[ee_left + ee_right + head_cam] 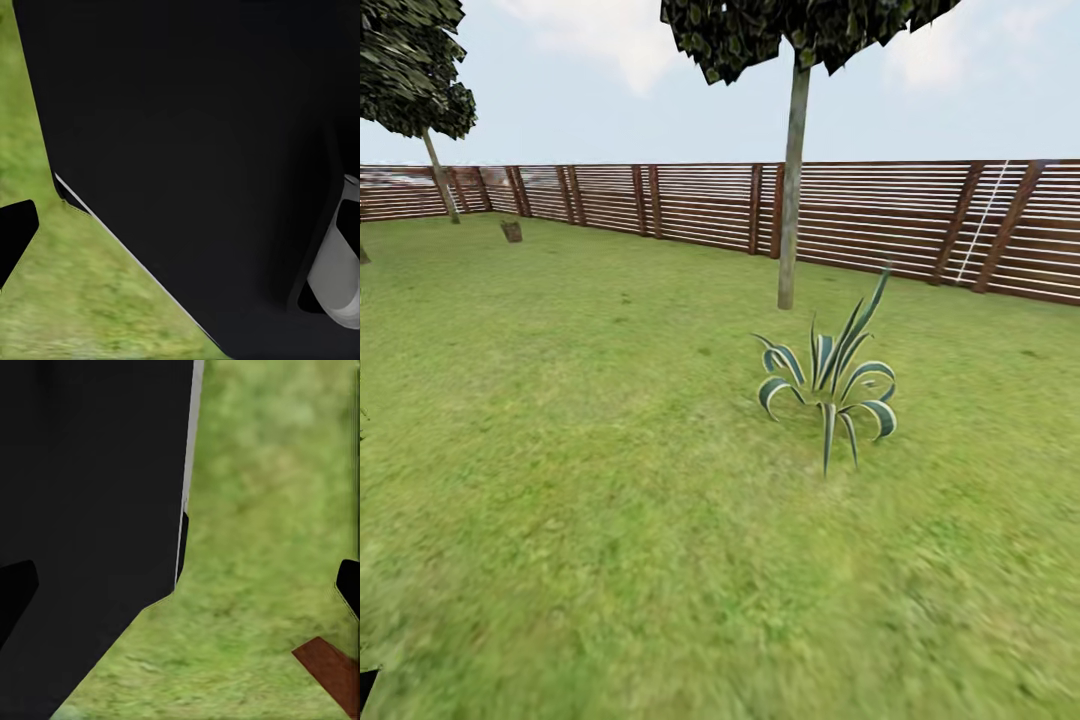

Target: Take the three Easter eggs out of the wicker basket on the lawn in the garden, then place them on the lawn next to a single tree (choose any tree) so that all three eggs are next to the same tree and none are left in the basket.

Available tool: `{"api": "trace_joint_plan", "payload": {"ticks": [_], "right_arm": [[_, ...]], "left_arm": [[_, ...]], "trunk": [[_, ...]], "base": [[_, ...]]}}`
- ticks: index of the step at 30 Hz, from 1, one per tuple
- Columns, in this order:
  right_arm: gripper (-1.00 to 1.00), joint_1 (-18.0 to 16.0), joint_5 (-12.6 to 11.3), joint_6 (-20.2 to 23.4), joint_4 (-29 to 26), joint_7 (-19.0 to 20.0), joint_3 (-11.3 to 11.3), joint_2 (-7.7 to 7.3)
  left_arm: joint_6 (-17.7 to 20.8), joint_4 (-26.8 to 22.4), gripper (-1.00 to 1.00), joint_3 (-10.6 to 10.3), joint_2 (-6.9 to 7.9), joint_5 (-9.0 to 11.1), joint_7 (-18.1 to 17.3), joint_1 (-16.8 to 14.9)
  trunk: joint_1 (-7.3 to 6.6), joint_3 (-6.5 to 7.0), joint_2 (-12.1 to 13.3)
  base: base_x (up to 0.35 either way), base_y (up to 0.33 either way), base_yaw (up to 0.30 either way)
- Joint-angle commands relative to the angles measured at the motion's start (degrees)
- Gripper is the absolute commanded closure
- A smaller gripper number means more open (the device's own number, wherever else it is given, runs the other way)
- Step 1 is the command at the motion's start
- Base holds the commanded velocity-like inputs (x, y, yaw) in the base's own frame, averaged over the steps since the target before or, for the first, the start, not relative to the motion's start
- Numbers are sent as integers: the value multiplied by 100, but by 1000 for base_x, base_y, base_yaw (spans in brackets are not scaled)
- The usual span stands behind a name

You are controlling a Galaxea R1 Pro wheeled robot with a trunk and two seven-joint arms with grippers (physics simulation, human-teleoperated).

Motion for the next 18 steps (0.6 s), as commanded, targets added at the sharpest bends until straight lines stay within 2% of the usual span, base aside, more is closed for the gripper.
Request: {"api": "trace_joint_plan", "payload": {"ticks": [1, 8, 14, 18], "right_arm": [[-100, -8, 41, -7, 15, -4, 3, -1], [-100, -8, 41, -7, 15, -4, -3, 0], [-100, -8, 48, -7, 15, -4, 2, -1], [-100, -8, 49, -7, 15, -4, 9, -1]], "left_arm": [[-6, -11, -100, -2, -1, -3, 1, 6], [-6, -13, -100, -5, -1, 1, 1, 5], [-6, -11, -100, -2, -1, 1, 1, 3], [-6, -10, -100, -5, -1, 2, 1, 5]], "trunk": [[4, -4, -2], [4, -5, -2], [4, -24, -2], [4, -27, -2]], "base": [[336, 0, 68], [336, 0, 123], [336, 0, 204], [336, 0, 61]]}}
